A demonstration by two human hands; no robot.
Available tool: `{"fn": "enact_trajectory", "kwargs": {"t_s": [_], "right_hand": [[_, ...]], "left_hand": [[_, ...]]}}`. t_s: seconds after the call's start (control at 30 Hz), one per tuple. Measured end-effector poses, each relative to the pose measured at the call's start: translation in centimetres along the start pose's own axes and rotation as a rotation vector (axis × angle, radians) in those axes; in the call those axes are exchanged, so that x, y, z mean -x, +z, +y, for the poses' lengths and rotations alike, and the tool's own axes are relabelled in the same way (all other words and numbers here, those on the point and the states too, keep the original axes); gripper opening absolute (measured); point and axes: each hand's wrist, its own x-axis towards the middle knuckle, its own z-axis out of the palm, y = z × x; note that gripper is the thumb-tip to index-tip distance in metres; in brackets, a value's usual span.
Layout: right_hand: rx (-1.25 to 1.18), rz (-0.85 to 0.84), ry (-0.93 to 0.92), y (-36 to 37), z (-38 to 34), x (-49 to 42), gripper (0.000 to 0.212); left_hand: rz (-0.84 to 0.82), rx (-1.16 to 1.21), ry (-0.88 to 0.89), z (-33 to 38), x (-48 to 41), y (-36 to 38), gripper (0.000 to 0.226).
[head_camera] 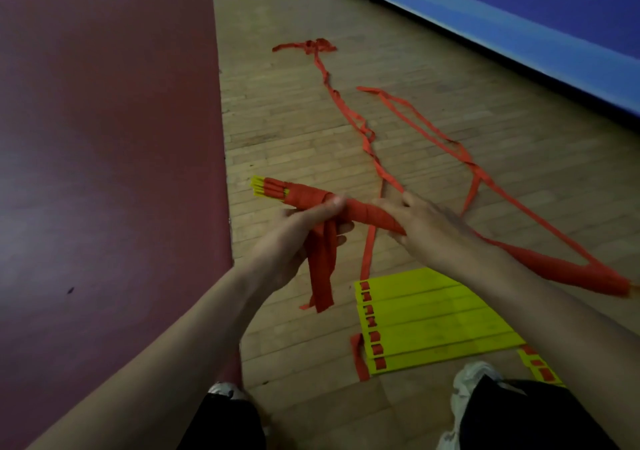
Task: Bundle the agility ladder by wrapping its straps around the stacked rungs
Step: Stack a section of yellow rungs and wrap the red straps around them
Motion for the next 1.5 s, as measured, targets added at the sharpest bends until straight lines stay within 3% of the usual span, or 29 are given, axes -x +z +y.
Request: {"fn": "enact_trajectory", "kwargs": {"t_s": [0.17,0.27,0.4,0.47,0.57,0.7,0.8,0.9,1.1,1.2,1.37,1.5], "right_hand": [[0.082,0.063,-0.101,0.7,-0.4,0.2,0.07],[-0.225,-0.039,-0.093,-0.2,0.7,0.2,0.078],[-0.574,-0.252,0.016,-1.0,1.8,0.1,0.034],[-0.801,-0.383,0.059,-1.0,1.9,0.1,0.033],[-0.93,-0.486,0.064,-1.6,1.6,0.2,0.029],[-0.952,-0.475,0.077,-2.8,1.1,0.5,0.028],[-0.999,-0.466,0.124,-3.6,1.2,0.7,0.036],[-1.045,-0.424,0.198,-3.9,1.3,0.8,0.033],[-0.931,-0.369,0.208,-2.7,2.0,0.3,0.031],[-0.785,-0.294,0.188,-2.0,2.4,0.0,0.025],[-0.209,-0.149,0.122,-1.5,2.0,0.0,0.034],[-0.072,-0.094,0.105,-1.0,0.7,0.1,0.051]], "left_hand": [[0.137,0.115,-0.01,0.0,-0.1,0.1,0.021],[0.073,0.133,0.038,0.1,-0.1,0.1,0.014],[-0.002,0.148,0.088,0.3,0.0,-0.2,0.012],[-0.04,0.146,0.106,0.2,0.0,-0.5,0.013],[-0.116,0.117,0.115,0.4,-0.2,-1.2,0.019],[-0.199,0.077,0.14,0.4,-0.4,-1.8,0.032],[-0.262,0.091,0.153,0.2,-0.5,-1.8,0.03],[-0.218,0.089,0.117,0.3,-0.8,-1.6,0.023],[-0.053,-0.264,0.032,-1.0,-1.3,-0.7,0.015],[-0.044,-0.207,-0.01,-1.5,-1.3,-0.1,0.015],[-0.037,-0.087,-0.05,-1.8,-0.9,0.4,0.017],[0.007,-0.044,-0.029,-1.8,-1.0,0.0,0.016]]}}
